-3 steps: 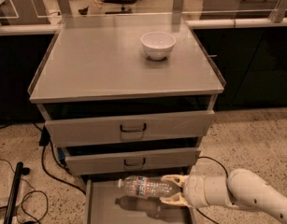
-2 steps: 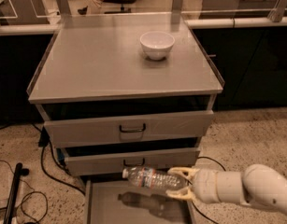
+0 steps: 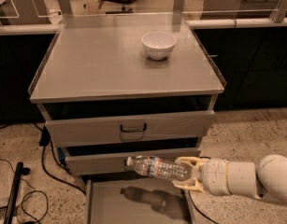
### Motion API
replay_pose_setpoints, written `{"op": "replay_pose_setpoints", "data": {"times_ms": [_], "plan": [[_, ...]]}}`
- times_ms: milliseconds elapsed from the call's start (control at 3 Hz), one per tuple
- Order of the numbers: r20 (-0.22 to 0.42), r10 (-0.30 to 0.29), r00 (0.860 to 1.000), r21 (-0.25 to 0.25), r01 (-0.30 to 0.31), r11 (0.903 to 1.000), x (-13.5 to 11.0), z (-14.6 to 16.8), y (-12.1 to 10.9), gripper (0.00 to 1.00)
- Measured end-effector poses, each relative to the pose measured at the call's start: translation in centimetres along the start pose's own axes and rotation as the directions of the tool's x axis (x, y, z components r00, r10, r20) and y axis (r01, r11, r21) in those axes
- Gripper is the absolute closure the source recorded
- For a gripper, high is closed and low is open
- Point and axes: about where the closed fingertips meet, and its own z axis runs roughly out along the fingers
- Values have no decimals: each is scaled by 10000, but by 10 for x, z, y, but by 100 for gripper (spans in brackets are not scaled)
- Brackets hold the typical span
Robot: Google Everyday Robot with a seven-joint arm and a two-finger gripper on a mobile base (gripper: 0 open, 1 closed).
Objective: Pick water bottle from bottom drawer and place on counter
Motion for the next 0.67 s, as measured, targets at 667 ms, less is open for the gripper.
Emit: {"op": "replay_pose_setpoints", "data": {"times_ms": [667], "plan": [[-904,-1042,9904,1171,1145,9865,-80,-48,-45,100]]}}
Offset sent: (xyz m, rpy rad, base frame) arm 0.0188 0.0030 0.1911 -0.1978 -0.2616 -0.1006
